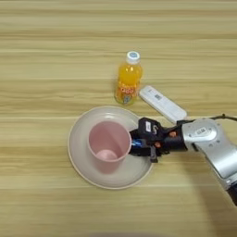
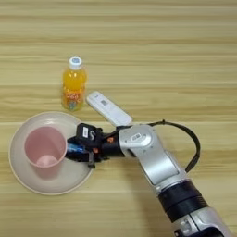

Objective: Move the objects on the table

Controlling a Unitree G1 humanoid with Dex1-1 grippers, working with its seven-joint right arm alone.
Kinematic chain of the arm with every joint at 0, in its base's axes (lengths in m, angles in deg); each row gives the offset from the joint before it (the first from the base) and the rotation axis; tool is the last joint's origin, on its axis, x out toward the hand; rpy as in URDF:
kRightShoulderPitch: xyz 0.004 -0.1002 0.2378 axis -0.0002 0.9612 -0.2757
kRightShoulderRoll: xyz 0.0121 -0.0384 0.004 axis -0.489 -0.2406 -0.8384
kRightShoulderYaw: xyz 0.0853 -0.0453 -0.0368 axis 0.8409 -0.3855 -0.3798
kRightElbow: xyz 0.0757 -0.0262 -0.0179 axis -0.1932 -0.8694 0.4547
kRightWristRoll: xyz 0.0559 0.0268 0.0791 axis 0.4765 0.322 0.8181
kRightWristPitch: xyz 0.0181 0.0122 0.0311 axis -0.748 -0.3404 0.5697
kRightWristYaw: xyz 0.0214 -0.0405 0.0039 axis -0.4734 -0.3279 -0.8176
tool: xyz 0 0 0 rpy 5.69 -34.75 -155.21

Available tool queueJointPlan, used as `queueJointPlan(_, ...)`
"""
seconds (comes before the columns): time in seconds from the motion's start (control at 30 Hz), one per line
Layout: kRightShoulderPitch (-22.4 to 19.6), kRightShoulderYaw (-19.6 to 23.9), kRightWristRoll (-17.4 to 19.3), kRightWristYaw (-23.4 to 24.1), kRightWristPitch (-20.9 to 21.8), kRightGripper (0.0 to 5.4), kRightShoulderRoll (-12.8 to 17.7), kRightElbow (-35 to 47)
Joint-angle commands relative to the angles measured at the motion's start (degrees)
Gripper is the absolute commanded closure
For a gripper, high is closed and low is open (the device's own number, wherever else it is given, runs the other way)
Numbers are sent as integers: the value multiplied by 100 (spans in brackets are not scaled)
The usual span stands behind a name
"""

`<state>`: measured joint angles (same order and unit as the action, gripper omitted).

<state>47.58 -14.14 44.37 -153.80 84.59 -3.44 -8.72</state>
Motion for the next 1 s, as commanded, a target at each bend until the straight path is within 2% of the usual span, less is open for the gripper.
queueJointPlan(0.03, -321, 70, -145, 245, 3, 400, 121, 25)
queueJointPlan(0.3, -425, 166, -101, 448, 70, 400, 36, -72)
queueJointPlan(0.57, -662, 515, 164, 736, -82, 400, -168, -90)
queueJointPlan(0.83, -806, 857, 343, 726, -191, 400, -72, -87)
queueJointPlan(1.0, -817, 1107, 503, 635, -217, 401, 99, -46)
